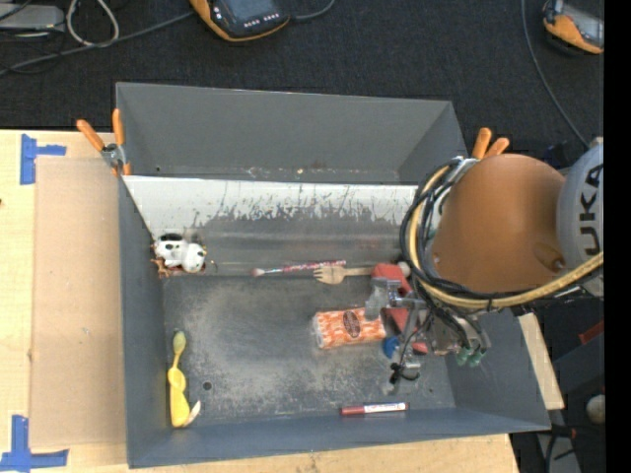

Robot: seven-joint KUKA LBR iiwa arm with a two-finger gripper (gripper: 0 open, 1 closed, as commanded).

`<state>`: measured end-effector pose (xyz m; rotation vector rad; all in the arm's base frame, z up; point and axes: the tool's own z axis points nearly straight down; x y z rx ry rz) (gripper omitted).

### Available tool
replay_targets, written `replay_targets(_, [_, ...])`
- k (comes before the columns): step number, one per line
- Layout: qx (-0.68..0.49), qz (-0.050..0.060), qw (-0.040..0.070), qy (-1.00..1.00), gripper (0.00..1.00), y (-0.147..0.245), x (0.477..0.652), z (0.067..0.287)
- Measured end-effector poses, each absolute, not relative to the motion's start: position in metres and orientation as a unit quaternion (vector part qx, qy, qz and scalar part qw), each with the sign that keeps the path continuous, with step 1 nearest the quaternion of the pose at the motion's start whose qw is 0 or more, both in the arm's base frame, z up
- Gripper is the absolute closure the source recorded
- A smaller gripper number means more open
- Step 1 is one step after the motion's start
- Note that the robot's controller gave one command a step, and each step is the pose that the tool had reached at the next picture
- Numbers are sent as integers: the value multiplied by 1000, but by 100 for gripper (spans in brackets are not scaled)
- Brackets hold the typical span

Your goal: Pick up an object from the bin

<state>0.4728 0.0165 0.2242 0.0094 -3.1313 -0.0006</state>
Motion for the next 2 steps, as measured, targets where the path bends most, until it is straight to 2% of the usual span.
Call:
replay_targets(1, [3, 0, 1, -1000, 0, 16, 474, 228])
replay_targets(2, [11, 0, -1, -1000, 0, 1, 516, 152])
